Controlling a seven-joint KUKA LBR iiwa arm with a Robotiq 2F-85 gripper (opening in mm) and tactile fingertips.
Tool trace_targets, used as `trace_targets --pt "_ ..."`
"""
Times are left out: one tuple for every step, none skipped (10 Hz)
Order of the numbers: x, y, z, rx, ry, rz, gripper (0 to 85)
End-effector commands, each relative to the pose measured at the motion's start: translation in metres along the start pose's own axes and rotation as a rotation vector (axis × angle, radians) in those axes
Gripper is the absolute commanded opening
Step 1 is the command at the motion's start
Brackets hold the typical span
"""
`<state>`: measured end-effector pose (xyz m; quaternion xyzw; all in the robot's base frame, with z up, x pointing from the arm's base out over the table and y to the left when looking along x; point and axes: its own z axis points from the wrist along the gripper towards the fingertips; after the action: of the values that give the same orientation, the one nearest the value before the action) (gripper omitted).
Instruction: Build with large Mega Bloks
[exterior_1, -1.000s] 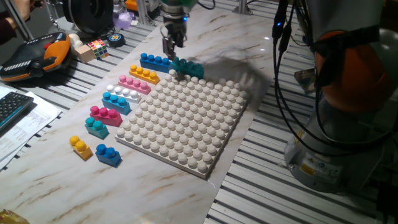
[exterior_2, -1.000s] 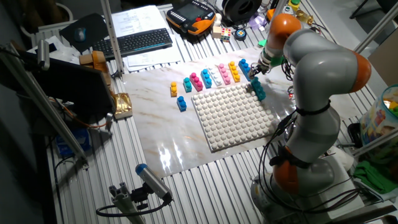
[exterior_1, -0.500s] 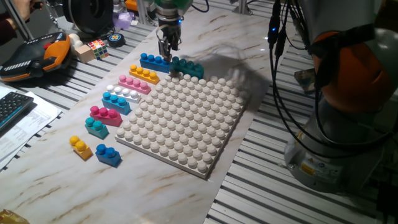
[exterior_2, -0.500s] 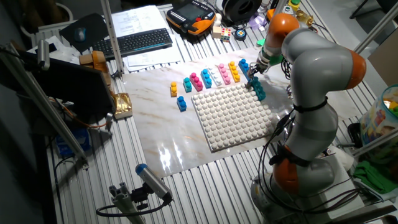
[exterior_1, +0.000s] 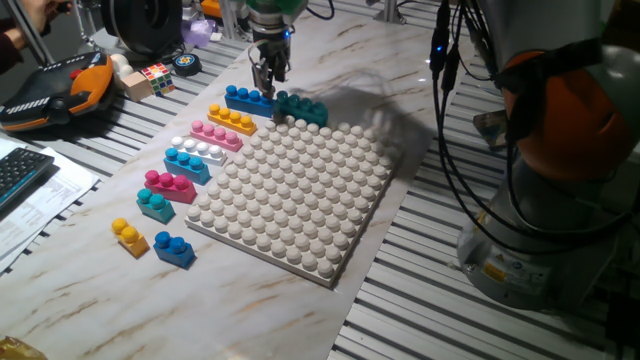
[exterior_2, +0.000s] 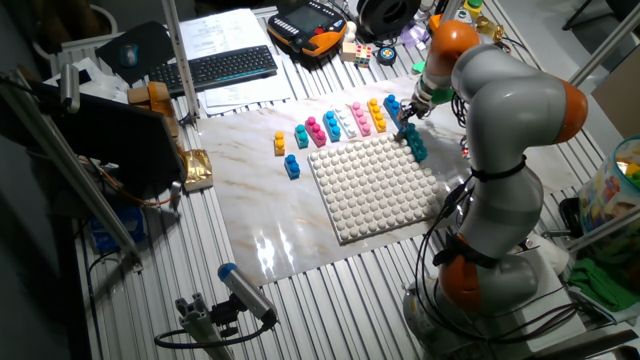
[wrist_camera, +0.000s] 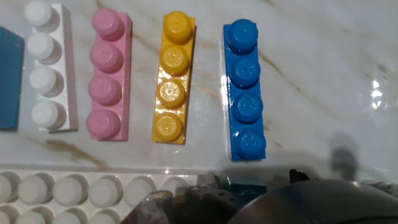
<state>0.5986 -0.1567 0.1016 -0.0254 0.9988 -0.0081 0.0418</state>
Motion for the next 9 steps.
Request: trace_targets --pt "0.0 0.0 0.0 -0.007 0.0 -0.002 62.0" --pt "0.0 0.0 0.0 -0.016 0.008 -0.021 61.3" --pt "0.0 0.0 0.0 -0.019 0.007 -0.036 61.3" --pt "-0.004 0.0 0.002 -0.011 -0.002 -0.046 61.3" --pt "-0.011 -0.001 0.005 -0.008 -0.006 -0.049 61.3" --pt "-0.018 -0.002 0.008 -0.006 -0.01 -0.053 61.3" --pt "-0.027 -0.004 0.011 -0.006 -0.012 -0.06 61.3" --pt "-0.033 -0.005 0.015 -0.012 -0.012 -0.064 61.0" --pt "-0.037 -0.005 0.02 -0.018 -0.016 -0.07 60.7"
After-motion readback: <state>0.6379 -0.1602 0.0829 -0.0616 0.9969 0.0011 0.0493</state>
